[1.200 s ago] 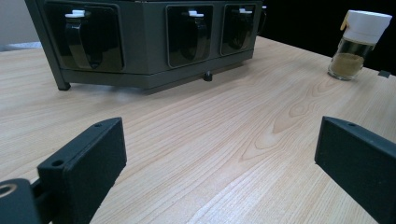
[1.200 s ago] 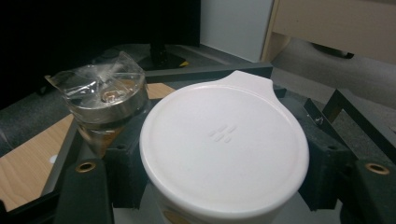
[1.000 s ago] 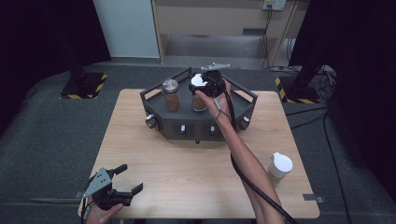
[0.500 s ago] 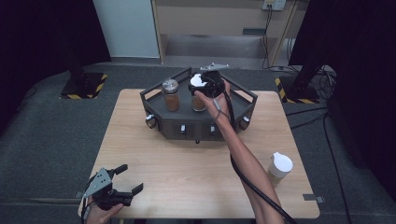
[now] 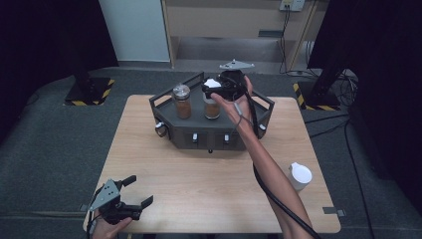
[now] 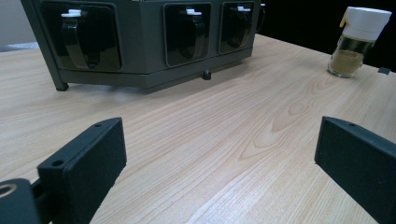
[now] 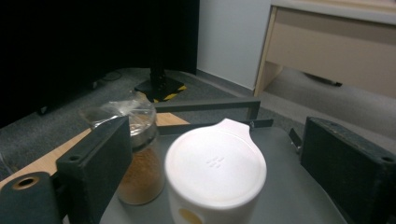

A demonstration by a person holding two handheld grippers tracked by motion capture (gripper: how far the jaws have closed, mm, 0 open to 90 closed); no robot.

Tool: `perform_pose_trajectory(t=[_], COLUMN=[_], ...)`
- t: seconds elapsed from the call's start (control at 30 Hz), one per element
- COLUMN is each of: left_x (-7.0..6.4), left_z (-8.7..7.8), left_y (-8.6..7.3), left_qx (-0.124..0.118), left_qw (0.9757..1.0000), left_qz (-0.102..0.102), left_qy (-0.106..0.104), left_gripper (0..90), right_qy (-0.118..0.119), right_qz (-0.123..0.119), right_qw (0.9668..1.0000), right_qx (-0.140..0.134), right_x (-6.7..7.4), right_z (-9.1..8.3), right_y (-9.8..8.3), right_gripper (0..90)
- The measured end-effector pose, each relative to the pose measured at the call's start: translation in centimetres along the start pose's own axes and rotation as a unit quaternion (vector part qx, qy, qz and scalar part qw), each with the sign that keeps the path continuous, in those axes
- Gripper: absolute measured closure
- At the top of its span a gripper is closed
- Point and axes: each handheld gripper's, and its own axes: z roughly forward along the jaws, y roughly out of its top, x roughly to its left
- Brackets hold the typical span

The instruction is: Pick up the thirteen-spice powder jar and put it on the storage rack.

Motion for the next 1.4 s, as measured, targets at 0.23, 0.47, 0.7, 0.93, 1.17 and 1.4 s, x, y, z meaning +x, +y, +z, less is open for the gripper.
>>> perform_pose_trajectory(t=[0.23,0.47,0.7,0.93,1.17,1.4], left_x=[0.0,-0.1,-0.1,-0.1,-0.2,-0.2], left_z=[0.0,0.1,0.2,0.2,0.2,0.2], left_y=[0.1,0.1,0.1,0.1,0.2,0.2], left_qx=[0.002,0.003,0.005,0.006,0.008,0.008], left_qw=[1.0000,1.0000,1.0000,1.0000,0.9999,1.0000], left_qz=[0.001,0.002,0.004,0.005,0.006,0.005], left_qy=[0.000,-0.001,-0.002,-0.002,-0.002,-0.001], left_gripper=[0.9,0.9,0.9,0.9,0.9,0.9], right_qy=[0.025,0.049,0.065,0.078,0.092,0.092], right_qz=[-0.021,-0.041,-0.048,-0.044,-0.038,-0.047], right_qw=[0.9994,0.9976,0.9962,0.9955,0.9946,0.9939], right_qx=[-0.015,-0.029,-0.032,-0.031,-0.032,-0.039], right_x=[0.2,0.7,0.7,0.4,-0.3,-0.4], right_z=[-2.8,-5.9,-8.5,-11.7,-14.1,-16.2], right_y=[0.1,-0.7,-2.3,-5.5,-8.6,-11.7], right_gripper=[7.9,7.7,7.3,5.5,3.5,1.9])
